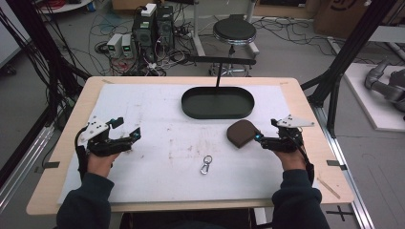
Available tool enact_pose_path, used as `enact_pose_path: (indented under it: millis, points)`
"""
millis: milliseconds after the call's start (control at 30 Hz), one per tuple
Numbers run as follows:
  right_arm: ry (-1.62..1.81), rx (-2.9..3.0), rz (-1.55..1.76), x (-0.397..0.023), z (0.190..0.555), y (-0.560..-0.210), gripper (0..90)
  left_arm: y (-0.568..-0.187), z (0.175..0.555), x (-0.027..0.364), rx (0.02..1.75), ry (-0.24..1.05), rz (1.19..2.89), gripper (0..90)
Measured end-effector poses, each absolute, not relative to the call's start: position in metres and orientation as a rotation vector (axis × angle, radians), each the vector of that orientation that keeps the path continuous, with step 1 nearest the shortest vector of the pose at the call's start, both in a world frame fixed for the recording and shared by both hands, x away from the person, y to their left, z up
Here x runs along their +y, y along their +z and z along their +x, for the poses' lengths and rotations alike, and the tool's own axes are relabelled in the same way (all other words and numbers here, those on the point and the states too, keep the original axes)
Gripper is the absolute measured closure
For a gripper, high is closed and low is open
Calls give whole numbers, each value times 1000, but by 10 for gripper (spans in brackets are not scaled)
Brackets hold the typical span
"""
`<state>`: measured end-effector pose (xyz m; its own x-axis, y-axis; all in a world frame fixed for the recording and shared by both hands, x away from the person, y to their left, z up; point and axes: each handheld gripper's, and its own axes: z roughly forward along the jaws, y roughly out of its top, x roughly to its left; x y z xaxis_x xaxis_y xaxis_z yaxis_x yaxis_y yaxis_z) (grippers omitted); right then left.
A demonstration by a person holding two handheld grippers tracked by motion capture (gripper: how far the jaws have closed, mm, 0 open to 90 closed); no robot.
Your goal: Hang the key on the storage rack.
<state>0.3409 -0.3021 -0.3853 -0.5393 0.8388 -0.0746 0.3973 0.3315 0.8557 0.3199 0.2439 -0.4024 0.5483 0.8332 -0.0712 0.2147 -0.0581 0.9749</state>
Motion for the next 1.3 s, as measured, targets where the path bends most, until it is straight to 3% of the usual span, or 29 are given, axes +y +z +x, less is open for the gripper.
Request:
enact_pose_path:
  millis: [467, 767, 1167, 1300]
  points:
    - [1182, 2115, 1068, -294, 340, -389, 201, -408, 323, 242, 921, 629, 1592, 190]
    - [1274, 2234, 985, -252, 337, -391, 202, -408, 317, 247, 920, 642, 1599, 194]
    - [1384, 2374, 911, -204, 338, -404, 304, -412, 312, 251, 938, 642, 1609, 199]
    - [1337, 2503, 887, -187, 339, -416, 387, -415, 314, 248, 933, 639, 1632, 200]
